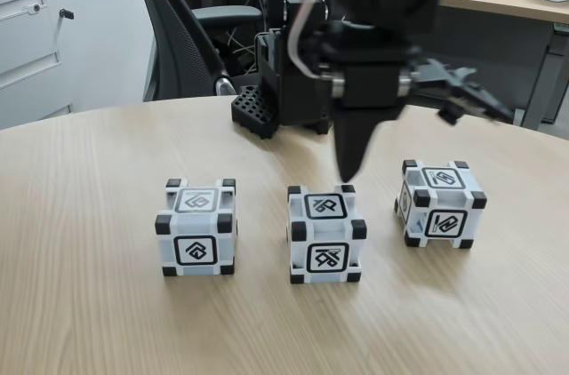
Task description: Stack cubes from left to right.
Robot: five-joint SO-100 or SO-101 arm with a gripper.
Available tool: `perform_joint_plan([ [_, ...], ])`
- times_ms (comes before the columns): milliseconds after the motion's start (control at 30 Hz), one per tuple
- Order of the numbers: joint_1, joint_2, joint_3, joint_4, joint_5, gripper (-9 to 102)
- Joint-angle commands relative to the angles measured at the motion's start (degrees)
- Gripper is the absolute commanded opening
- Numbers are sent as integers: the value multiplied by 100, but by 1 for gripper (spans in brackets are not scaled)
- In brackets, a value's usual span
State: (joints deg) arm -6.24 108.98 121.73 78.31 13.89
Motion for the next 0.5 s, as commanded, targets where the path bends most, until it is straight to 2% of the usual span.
perform_joint_plan([
  [0,-413,53,-202,35,158,0],
  [200,-1011,53,-202,35,677,0],
  [333,-1090,53,-202,35,1046,16],
  [467,-1099,53,-237,35,1028,27],
])
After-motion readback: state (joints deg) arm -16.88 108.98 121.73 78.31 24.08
